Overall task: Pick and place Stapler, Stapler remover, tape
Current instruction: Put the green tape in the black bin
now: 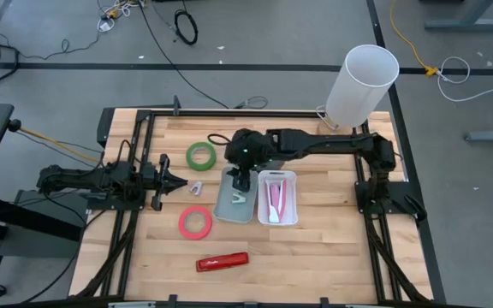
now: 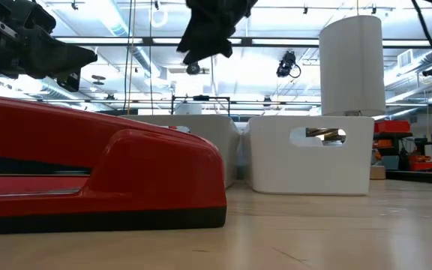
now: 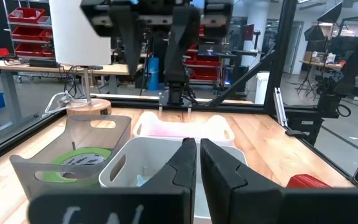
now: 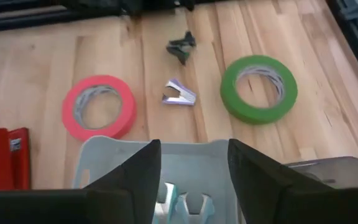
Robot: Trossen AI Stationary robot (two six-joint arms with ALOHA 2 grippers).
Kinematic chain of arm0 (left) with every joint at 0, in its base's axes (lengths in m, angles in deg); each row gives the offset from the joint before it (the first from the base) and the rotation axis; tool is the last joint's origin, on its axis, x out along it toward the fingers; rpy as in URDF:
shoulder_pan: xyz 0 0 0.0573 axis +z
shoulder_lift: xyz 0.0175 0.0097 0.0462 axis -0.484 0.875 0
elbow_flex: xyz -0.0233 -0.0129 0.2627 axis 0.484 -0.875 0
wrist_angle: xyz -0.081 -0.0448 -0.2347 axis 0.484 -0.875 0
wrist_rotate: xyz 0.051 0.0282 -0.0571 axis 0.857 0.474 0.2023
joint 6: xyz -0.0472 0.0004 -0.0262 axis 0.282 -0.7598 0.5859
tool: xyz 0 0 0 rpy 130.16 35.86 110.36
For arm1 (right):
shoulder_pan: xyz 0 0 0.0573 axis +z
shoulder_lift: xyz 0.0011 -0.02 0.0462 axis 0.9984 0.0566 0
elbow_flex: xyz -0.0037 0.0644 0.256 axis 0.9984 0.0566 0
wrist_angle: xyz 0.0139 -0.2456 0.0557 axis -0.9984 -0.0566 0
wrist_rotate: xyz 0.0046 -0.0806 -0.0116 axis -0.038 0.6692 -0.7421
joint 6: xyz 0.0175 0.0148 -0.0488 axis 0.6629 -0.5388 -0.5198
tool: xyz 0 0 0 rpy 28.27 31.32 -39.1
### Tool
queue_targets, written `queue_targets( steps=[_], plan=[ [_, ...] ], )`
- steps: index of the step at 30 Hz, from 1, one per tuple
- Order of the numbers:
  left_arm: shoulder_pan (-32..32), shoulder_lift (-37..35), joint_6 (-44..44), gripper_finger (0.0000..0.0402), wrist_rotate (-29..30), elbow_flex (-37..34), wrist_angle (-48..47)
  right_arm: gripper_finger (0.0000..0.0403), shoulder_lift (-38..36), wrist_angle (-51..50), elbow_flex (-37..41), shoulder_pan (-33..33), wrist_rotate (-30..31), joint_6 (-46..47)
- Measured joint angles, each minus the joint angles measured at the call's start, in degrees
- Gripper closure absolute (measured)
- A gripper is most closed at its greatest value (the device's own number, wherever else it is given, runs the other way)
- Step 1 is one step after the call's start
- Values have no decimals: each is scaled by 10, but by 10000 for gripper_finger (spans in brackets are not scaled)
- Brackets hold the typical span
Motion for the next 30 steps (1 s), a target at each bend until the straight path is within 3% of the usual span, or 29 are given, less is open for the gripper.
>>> queue_targets(
  steps=[8,20,30],
  plan=[
    [0,0,0,374,0,0,0,236,-101,123,153,2,1,0],
    [0,0,0,374,0,0,0,257,-247,416,430,30,2,-1],
    [0,0,0,374,0,0,0,295,-358,455,588,69,81,-30]
  ],
)
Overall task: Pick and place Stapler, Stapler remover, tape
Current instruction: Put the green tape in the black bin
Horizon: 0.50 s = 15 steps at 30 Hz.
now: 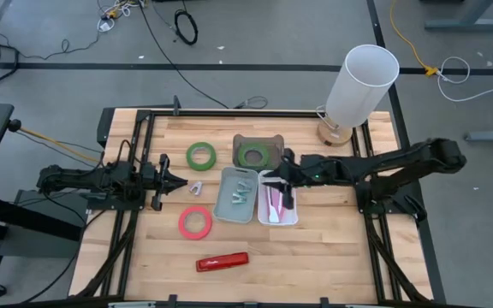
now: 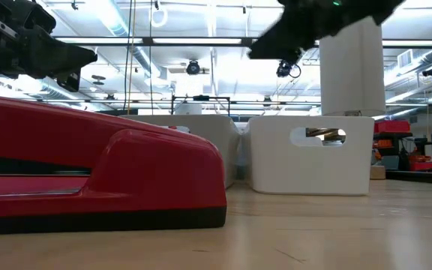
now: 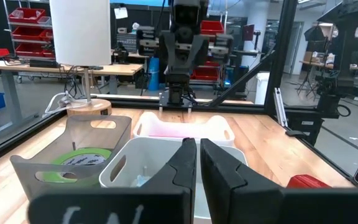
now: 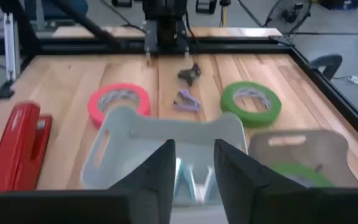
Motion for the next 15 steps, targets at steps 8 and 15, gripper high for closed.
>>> queue_targets(
  steps=[8,15],
  plan=[
    [0,0,0,374,0,0,0,348,-86,13,87,4,-22,-4],
    [0,0,0,374,0,0,0,389,-140,62,150,4,-74,-14]
  ],
)
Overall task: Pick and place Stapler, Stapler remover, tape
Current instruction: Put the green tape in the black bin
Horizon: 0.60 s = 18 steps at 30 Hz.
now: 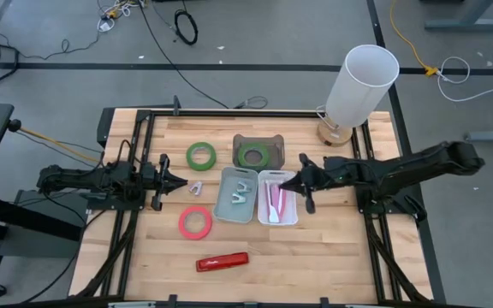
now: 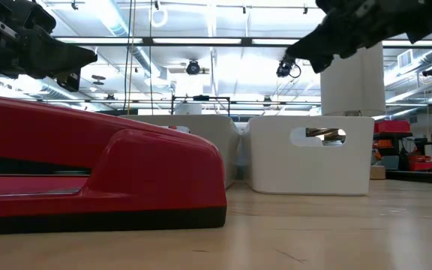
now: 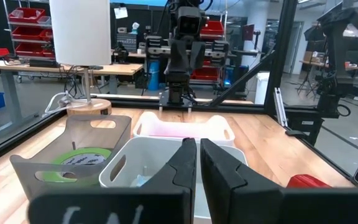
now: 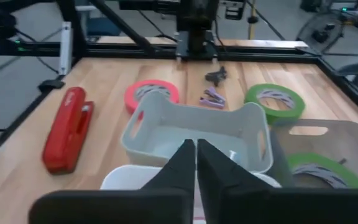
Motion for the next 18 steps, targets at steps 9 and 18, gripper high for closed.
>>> queue_targets(
  steps=[9,18],
  plan=[
    [0,0,0,374,0,0,0,399,-65,53,80,0,-21,21],
    [0,0,0,374,0,0,0,399,-123,98,155,-3,-21,30]
  ],
)
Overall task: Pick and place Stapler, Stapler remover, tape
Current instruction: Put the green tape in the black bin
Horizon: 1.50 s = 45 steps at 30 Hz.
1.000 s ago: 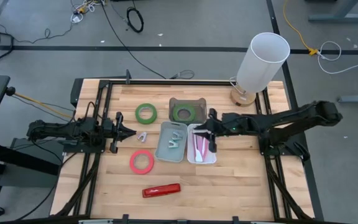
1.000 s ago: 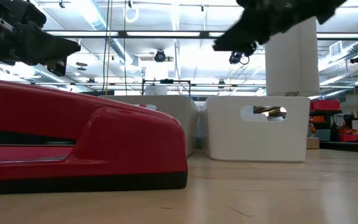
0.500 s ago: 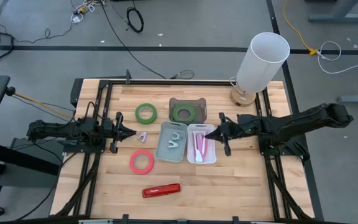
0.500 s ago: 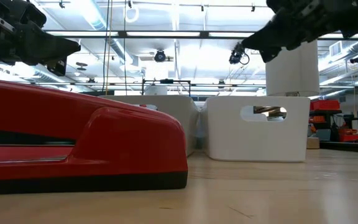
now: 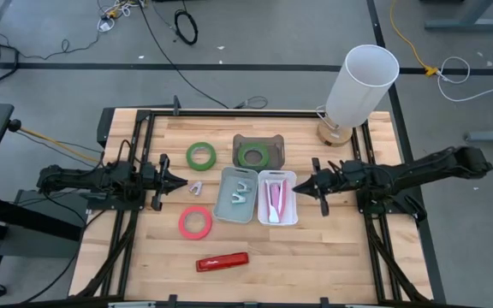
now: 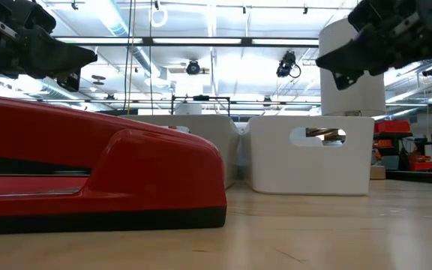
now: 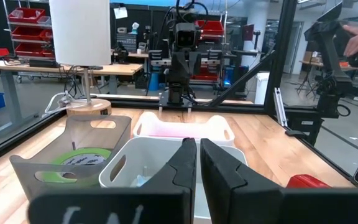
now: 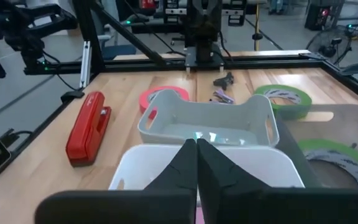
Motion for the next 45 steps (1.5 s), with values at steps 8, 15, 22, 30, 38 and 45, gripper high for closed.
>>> queue_targets(
  steps=[8,15,22,30,38,45],
  plan=[
    [0,0,0,374,0,0,0,399,-67,-1,65,-2,0,0],
    [0,0,0,374,0,0,0,399,-136,0,113,-18,0,15],
    [0,0,0,374,0,0,0,399,-191,-10,143,-33,0,15],
    [0,0,0,374,0,0,0,399,-244,-50,143,-36,0,15],
    [0,0,0,374,0,0,0,399,-311,-105,143,-36,0,15],
    [0,0,0,374,0,0,0,399,-362,-142,143,-36,0,15]
  ],
)
